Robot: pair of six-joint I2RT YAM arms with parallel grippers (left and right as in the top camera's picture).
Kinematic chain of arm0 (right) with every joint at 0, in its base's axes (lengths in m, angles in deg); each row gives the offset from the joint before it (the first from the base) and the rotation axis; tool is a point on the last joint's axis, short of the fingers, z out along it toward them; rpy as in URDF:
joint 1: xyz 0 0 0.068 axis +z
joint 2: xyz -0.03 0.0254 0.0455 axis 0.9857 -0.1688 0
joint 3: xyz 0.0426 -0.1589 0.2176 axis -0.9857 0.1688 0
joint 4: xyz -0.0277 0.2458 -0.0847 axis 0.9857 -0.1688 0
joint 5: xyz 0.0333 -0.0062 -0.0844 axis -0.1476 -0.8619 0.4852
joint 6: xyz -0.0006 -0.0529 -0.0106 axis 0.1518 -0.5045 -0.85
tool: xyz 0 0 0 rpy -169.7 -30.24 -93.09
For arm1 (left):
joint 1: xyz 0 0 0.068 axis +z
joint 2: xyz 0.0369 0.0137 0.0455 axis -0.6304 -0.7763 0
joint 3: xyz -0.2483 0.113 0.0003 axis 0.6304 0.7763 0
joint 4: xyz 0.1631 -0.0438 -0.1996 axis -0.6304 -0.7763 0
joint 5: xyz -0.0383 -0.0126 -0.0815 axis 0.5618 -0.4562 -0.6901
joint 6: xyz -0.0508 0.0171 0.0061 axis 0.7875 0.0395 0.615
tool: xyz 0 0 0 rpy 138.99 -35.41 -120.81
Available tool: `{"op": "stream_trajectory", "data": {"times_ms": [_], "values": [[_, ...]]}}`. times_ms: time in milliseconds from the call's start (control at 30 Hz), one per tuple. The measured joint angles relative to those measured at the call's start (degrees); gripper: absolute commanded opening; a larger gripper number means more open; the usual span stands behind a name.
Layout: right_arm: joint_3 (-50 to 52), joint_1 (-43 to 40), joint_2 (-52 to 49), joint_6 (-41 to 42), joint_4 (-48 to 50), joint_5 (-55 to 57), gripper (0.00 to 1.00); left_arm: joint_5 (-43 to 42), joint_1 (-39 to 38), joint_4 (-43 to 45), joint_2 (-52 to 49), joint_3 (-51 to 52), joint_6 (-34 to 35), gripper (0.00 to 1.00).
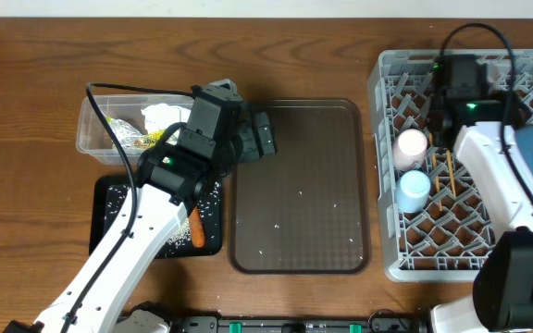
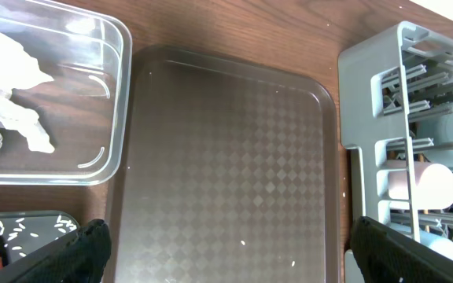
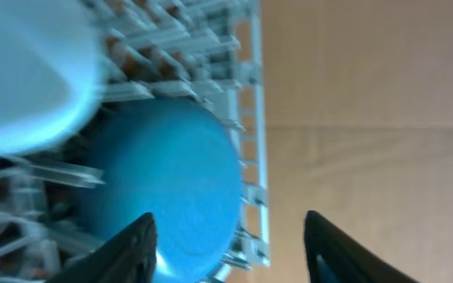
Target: Sort waste into correct bins and load items into the dishwasher rack
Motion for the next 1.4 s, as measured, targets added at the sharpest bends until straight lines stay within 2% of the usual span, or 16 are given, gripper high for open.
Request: {"op": "stream_trajectory", "data": {"times_ms": [200,233,300,500,667,833,1400], "values": [[0.0,6.1,0.7,3.7,-0.4,-9.5,0.79,0.0,0.0,0.0,0.0,0.0,0.0,1.0],[0.0,6.8,1.4,4.4,-0.7,-12.0,0.83,0.0,0.0,0.0,0.0,0.0,0.0,1.0],[0.0,7.8,3.7,6.2,-0.8,-18.2,0.99,0.0,0.0,0.0,0.0,0.0,0.0,1.0],[0.1,8.2,14.6,11.3,-0.5,-36.9,0.99,0.0,0.0,0.0,0.0,0.0,0.0,0.99],[0.1,8.2,22.1,12.9,-1.0,-43.8,0.99,0.0,0.0,0.0,0.0,0.0,0.0,1.0],[0.1,8.2,25.0,13.5,-1.9,-46.1,0.99,0.0,0.0,0.0,0.0,0.0,0.0,0.99],[0.1,8.2,25.5,13.7,-2.7,-47.3,0.99,0.0,0.0,0.0,0.0,0.0,0.0,0.99]]}}
